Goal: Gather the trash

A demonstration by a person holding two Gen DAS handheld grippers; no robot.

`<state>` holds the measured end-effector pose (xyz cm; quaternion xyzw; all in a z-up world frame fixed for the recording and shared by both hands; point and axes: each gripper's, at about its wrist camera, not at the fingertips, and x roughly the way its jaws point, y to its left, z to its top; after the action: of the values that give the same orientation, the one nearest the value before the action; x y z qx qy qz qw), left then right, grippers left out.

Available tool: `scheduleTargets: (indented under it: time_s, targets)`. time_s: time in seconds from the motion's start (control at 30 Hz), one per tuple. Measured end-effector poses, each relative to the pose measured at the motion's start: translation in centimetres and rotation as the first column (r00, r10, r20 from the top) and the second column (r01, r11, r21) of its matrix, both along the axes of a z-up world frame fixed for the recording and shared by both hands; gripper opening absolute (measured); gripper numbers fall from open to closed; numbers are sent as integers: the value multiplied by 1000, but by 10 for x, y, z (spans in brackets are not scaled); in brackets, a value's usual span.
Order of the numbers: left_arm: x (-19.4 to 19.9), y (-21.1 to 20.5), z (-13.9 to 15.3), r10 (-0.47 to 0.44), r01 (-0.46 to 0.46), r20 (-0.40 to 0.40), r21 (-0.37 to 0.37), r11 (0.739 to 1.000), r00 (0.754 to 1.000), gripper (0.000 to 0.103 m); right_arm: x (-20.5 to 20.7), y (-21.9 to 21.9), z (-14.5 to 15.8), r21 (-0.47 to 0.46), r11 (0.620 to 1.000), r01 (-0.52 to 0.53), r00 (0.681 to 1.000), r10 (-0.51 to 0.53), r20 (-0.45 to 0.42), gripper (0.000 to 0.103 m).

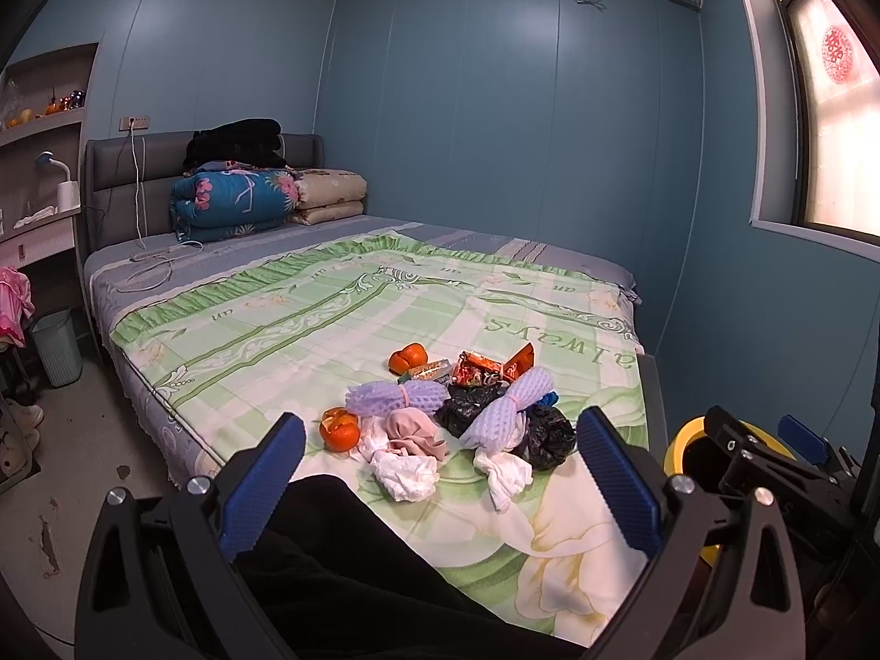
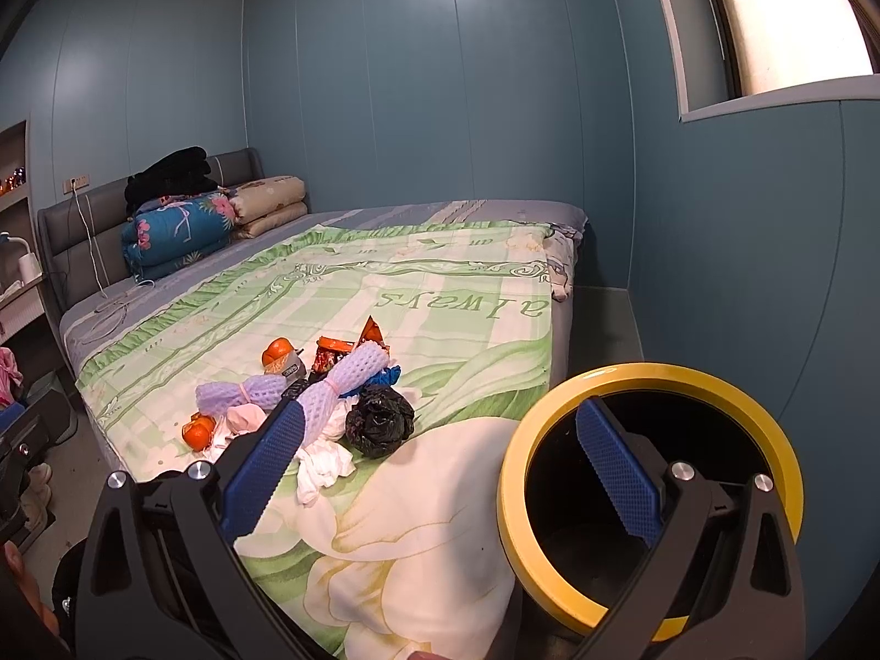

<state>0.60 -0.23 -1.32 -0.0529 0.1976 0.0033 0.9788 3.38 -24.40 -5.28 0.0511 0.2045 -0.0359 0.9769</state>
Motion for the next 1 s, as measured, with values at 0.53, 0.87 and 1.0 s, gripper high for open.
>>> scheduleTargets:
  time_s: [0.53,0.87,1.0]
  targets:
    - [-2,-1,-2,-1,1,-6,-2,1000,1000,95,1,0,2,2,1000,0,1000,0,-10,95]
    - [-1,-1,-1,-1,1,-7,-2,1000,1000,95,-2,0,2,4,1000,0,1000,0,-15,95]
    - [-1,-1,-1,-1,1,-7,-1,1000,1000,95,-1,0,3,4,1000,0,1000,0,-18,95]
